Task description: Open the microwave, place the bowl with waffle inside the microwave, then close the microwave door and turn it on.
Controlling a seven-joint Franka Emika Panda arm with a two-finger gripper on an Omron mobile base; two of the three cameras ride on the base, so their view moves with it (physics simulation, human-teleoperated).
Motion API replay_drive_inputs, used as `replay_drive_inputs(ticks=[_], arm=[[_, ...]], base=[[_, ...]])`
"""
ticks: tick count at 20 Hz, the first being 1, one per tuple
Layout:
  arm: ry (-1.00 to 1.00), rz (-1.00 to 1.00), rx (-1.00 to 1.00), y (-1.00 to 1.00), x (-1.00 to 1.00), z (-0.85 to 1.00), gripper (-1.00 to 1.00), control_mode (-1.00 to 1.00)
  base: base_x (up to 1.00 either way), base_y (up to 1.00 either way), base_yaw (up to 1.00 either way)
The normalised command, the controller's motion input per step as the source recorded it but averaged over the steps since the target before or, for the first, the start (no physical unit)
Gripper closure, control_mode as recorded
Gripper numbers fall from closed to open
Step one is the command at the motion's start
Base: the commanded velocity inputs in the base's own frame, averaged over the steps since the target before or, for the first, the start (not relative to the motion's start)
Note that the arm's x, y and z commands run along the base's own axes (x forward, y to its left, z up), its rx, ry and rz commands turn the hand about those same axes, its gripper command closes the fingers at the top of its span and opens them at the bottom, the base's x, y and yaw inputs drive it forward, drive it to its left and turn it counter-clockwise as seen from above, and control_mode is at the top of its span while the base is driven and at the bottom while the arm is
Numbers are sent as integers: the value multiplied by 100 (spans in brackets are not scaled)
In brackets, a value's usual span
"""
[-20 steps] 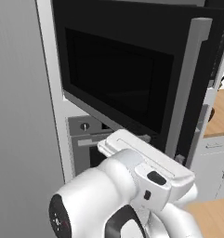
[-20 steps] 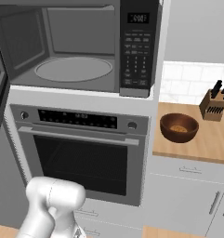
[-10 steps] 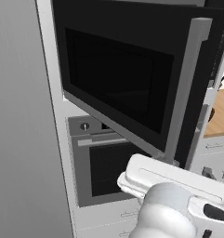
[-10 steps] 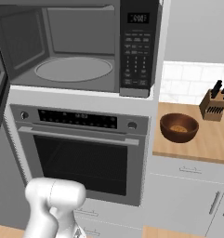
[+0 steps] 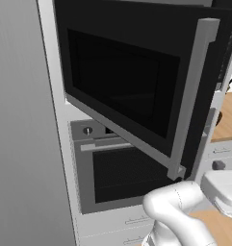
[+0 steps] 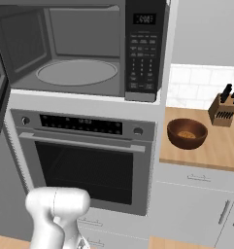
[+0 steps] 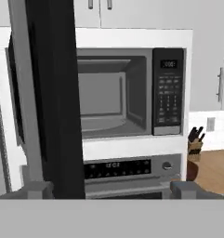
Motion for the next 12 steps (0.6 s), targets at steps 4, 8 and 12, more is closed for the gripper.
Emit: replay_drive_inputs(ticks=[4, 8, 12], arm=[[0, 64, 3, -64, 19, 0, -100, -100], [0, 71, 9, -44, 63, 0, -100, -100], [-2, 72, 12, -25, 100, -1, -100, -100]], base=[[0, 0, 0], [0, 0, 0], [0, 0, 0]])
